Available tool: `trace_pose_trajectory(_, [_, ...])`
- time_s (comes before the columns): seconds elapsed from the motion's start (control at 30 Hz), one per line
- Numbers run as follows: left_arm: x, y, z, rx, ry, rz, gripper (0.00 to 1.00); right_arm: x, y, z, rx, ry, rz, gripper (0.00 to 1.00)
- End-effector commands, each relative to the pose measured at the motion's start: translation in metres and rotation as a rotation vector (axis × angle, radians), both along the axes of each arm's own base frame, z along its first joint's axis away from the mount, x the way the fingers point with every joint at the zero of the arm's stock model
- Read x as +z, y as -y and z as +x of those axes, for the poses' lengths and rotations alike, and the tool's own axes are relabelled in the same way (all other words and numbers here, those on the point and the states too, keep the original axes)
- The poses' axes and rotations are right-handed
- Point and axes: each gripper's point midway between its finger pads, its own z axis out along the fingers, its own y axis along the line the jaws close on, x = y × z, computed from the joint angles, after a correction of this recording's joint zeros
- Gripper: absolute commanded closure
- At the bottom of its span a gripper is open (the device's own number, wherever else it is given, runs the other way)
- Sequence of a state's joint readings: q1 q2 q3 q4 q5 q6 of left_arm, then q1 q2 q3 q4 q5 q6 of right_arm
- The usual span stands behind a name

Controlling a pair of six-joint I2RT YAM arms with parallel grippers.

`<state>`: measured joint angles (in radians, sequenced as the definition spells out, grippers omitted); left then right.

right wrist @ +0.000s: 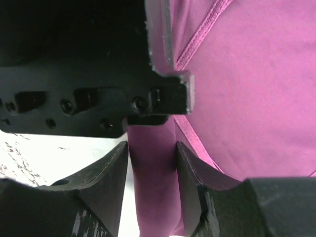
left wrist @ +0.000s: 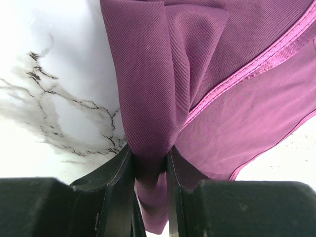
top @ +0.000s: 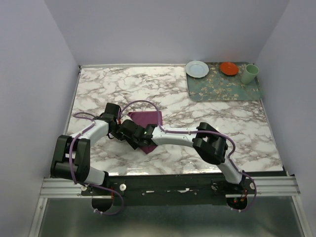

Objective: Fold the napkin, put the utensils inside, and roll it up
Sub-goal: Roll the napkin with the utensil

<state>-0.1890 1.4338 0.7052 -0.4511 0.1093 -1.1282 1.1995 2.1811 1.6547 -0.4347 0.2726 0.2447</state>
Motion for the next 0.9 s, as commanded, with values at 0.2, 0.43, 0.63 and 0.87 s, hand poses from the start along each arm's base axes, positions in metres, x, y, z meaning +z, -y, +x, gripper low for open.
trace_pose_trajectory(0.2, [-0.012,0.001,-0.028,-0.005,-0.09,-0.001,1.0,-0.051,0.017,-0.017,0.008,0.008,-0.089,0.71])
trace_pose_trajectory(0.43, [-0.012,0.002,-0.03,0.013,-0.08,-0.021,1.0,-0.07,0.031,-0.021,-0.034,-0.015,-0.098,0.69])
trace_pose_trajectory(0.63, [-0.009,0.003,-0.027,-0.002,-0.061,-0.028,1.0,-0.078,0.032,-0.019,-0.039,-0.022,-0.092,0.88])
trace_pose_trajectory(0.87, [0.008,-0.005,-0.009,-0.097,0.147,-0.035,0.79,-0.066,0.024,-0.034,0.069,-0.21,0.108,1.0])
